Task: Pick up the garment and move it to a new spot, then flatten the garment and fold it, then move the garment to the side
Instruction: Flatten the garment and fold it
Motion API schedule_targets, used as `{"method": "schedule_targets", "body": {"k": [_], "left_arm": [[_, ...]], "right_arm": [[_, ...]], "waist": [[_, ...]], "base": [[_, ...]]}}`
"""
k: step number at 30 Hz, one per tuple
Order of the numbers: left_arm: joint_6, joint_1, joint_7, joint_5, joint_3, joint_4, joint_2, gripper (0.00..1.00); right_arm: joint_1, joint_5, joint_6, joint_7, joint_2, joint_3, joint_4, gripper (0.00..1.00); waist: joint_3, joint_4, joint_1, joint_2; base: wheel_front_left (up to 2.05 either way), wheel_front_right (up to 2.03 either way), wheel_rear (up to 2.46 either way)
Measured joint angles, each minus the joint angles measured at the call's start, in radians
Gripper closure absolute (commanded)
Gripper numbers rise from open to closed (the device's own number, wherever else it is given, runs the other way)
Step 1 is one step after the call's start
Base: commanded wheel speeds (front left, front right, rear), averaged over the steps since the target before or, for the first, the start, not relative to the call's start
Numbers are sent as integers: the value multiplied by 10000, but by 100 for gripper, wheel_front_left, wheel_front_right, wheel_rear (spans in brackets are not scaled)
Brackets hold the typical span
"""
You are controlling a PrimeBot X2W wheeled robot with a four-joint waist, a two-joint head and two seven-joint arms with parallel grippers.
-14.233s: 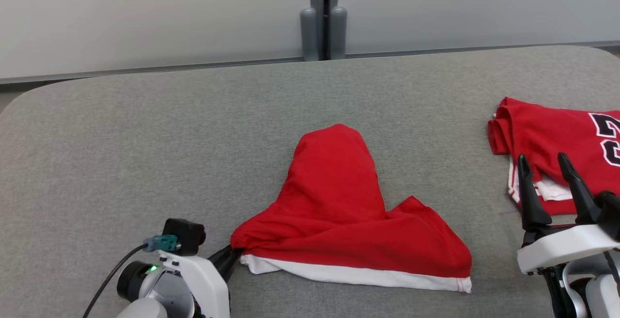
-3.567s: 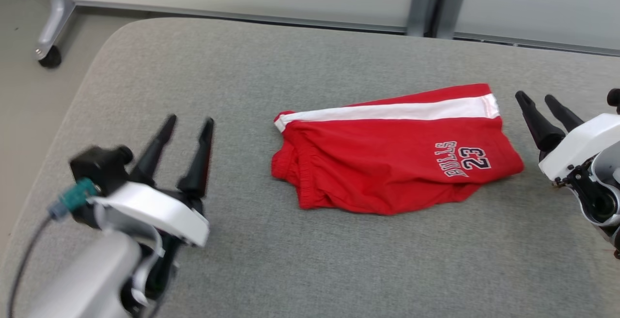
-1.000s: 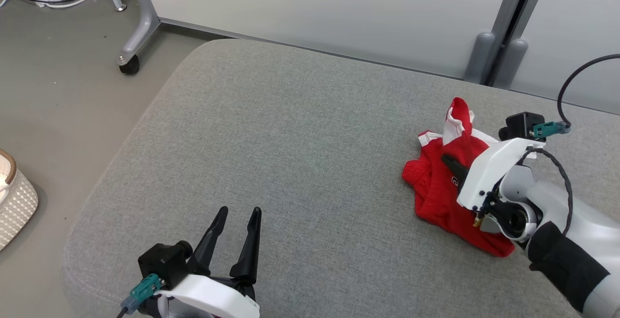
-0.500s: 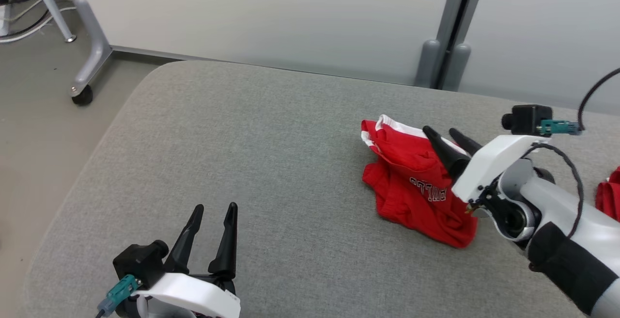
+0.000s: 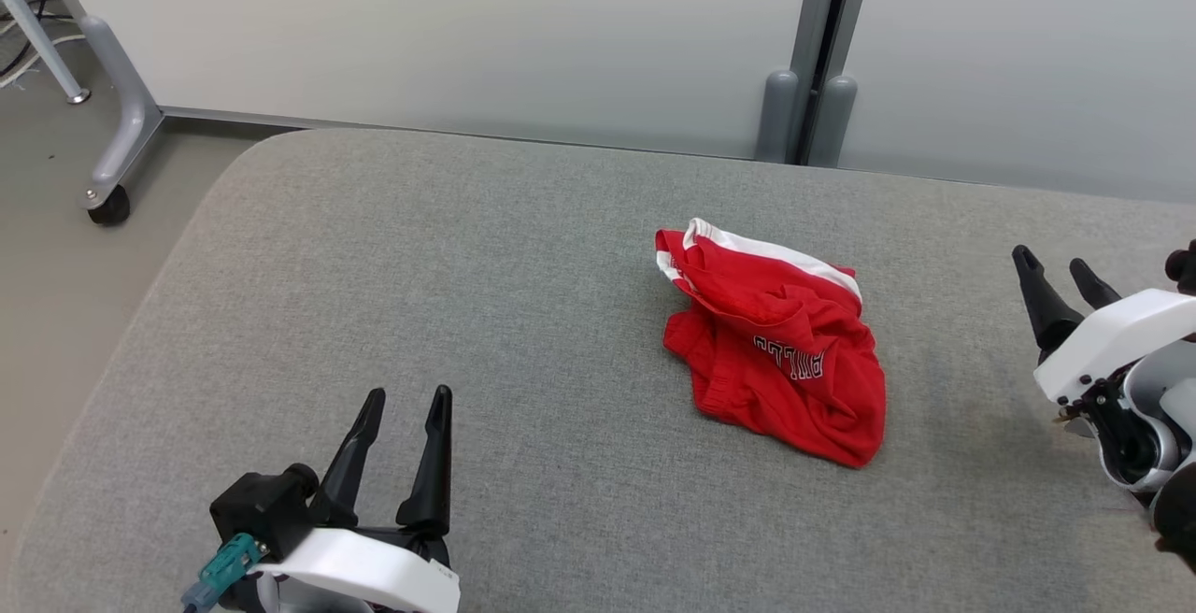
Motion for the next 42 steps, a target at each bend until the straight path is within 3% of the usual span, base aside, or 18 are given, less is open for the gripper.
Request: {"method": "schedule_targets", "body": {"k": [1,2,4,8,13,19,28,36,37,39,40,41,42], "left_arm": [[-2,-1,-2,63,13,-2,8,0],[-10,-4,-2,117,12,-4,6,0],[-52,-25,-2,209,-10,-8,-19,0],[-90,-85,-13,318,-36,-12,-59,0],[-165,-193,-13,345,-23,56,-125,0],[-209,-215,-13,385,2,198,-182,0],[-192,-28,-13,384,75,226,-140,0],[-54,202,-12,345,305,36,65,0],[-6,252,-12,332,362,-2,84,0],[29,309,-13,324,502,-105,150,0],[63,339,-13,322,571,-155,173,0],[94,384,-13,322,671,-213,207,0],[109,434,-13,320,765,-265,253,0]], "right_arm": [[18,-33,0,-13,36,-44,65,0],[52,-92,0,-15,104,-63,138,30],[117,-100,0,-17,282,-84,272,100],[109,-79,0,376,612,59,732,100],[96,211,0,1628,1089,370,1062,100],[367,376,0,2128,1436,771,35,100],[1020,-207,0,1841,1659,2029,-2232,100],[888,-821,0,234,1256,1814,-3392,100],[848,-1028,0,127,1129,1680,-3478,96],[822,-1354,0,25,867,1296,-3676,58],[833,-1538,0,15,736,989,-3764,20],[873,-1804,0,8,639,543,-3885,0],[936,-2157,0,-15,533,-17,-4040,0]], "waist": [[19,25,0,0],[39,61,0,0],[86,153,0,0],[225,419,0,0],[430,823,0,0],[403,1168,0,0],[-48,807,0,0],[-437,96,0,0],[-487,-20,0,0],[-564,-257,0,0],[-599,-380,0,0],[-627,-501,0,0],[-654,-629,0,0]], "base": [[0,0,0],[0,0,0],[0,0,0],[0,0,0],[0,0,0],[0,0,0],[0,0,0],[0,0,0],[0,0,0],[0,0,0],[0,0,0],[0,0,0],[0,0,0]]}}
